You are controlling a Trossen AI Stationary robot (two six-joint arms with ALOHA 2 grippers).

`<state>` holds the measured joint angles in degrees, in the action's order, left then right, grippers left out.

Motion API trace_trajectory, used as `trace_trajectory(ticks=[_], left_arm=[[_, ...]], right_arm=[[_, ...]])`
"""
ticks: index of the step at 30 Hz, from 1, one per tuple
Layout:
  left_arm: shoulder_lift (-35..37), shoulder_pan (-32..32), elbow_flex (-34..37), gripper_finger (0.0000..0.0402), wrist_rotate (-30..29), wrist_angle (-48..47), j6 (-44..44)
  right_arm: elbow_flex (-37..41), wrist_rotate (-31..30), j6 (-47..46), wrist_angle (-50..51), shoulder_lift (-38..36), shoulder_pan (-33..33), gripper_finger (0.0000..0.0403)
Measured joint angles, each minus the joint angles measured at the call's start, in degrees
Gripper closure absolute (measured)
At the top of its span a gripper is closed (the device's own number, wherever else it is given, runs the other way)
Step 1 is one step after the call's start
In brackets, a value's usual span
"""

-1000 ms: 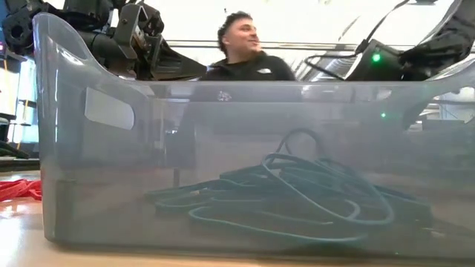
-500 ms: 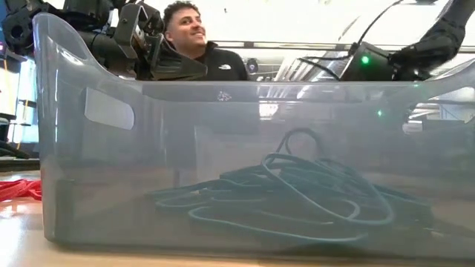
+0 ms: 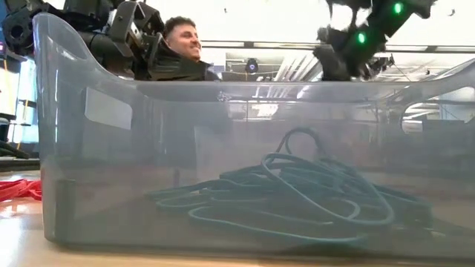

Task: Sort rubber bands into baskets
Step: Put the red rubber band into the transparent bin

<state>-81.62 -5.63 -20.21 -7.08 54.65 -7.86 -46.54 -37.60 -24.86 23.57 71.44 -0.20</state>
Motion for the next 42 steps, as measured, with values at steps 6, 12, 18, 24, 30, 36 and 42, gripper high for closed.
trace_trajectory(ticks=[6,12,18,24,30,36,42], left_arm=[[0.00,0.00,0.00,0.0402,-0.69,-0.36,0.00],[0.63,0.81,0.00,0.0401,-2.20,-0.42,-0.36],[3.64,3.01,-0.04,0.0402,-2.27,-1.44,-2.12],[8.75,5.16,-0.02,0.0402,-2.41,-7.94,-4.04],[12.57,6.56,-0.02,0.0401,-2.60,-13.28,-5.18],[14.16,7.78,-0.02,0.0402,-4.02,-18.62,-6.97],[14.16,9.87,-0.02,0.0402,-4.04,-22.41,-7.08]], right_arm=[[-6.24,-4.82,4.02,-3.16,0.02,4.85,0.0402],[-4.89,-2.40,8.64,-15.89,1.48,6.90,0.0403],[-3.55,0.15,8.72,-25.39,10.24,4.76,0.0403],[-3.55,4.41,8.25,-31.49,18.30,2.68,0.0403],[-3.55,7.91,6.83,-31.54,23.85,0.02,0.0403],[-3.54,13.51,7.22,-31.50,26.21,-1.32,0.0385],[-3.57,16.24,8.05,-31.47,24.86,-0.61,0.0308]])
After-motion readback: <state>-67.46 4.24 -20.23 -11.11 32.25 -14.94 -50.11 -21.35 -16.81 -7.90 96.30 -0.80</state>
